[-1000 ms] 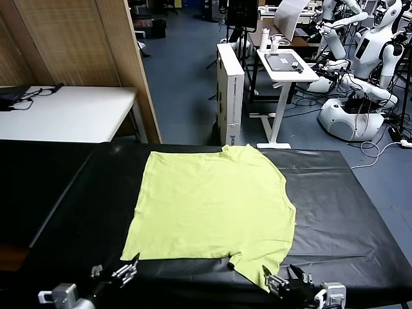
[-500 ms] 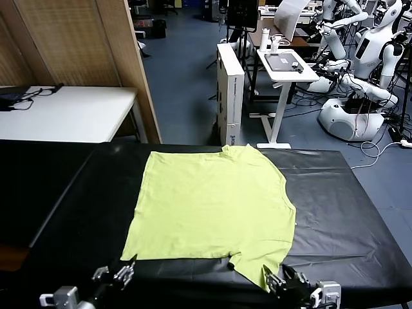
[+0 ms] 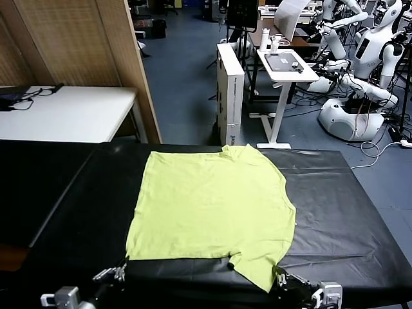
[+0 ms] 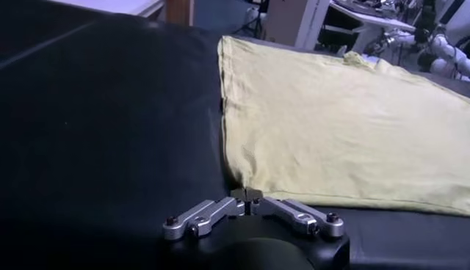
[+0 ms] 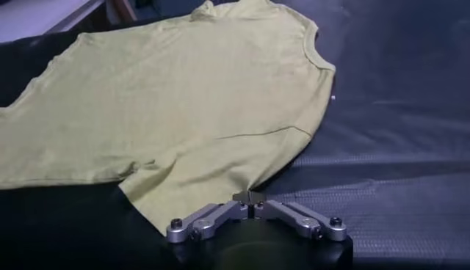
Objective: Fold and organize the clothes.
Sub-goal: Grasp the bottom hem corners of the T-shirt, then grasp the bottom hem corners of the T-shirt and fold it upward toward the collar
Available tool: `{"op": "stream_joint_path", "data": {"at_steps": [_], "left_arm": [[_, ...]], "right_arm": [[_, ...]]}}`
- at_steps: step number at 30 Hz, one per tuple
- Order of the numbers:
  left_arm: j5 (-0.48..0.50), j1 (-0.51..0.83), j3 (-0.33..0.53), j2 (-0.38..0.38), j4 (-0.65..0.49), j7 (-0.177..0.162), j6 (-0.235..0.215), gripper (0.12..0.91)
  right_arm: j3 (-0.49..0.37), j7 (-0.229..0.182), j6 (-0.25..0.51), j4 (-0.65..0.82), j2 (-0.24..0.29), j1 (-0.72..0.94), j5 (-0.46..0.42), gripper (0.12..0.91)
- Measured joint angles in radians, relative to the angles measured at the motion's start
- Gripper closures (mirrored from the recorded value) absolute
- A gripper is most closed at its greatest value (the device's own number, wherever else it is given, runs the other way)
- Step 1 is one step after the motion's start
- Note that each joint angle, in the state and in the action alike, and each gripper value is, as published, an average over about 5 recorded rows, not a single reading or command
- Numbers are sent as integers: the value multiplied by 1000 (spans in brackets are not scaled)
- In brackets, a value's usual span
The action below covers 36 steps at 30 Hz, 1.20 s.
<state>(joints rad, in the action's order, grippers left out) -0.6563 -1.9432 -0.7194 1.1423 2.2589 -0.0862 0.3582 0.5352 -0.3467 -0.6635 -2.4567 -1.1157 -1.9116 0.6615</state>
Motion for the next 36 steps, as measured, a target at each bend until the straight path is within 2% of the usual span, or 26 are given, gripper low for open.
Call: {"op": "stream_joint_path", "data": {"at_steps": [9, 13, 17, 22, 28, 36], "left_arm": [[-37, -91, -101, -18, 27, -1, -28, 883], [-37, -98, -115, -14, 34, -2, -35, 883], [-47, -87, -109, -3, 40, 2, -79, 883], [-47, -52, -75, 18, 33, 8, -147, 883], [-16, 19, -33, 44, 12, 24, -178, 883], [-9, 101, -22, 41, -29, 24, -189, 883]], "right_arm": [[-7, 4, 10, -42, -11, -94, -35, 885], [-2, 30, 58, -42, -19, -99, -39, 885], [8, 77, 136, -36, -15, -79, -49, 885], [20, 89, 168, -14, 3, -21, -28, 885], [15, 88, 172, 37, 45, 98, 33, 885], [-11, 98, 176, 137, 86, 235, 45, 885]]}}
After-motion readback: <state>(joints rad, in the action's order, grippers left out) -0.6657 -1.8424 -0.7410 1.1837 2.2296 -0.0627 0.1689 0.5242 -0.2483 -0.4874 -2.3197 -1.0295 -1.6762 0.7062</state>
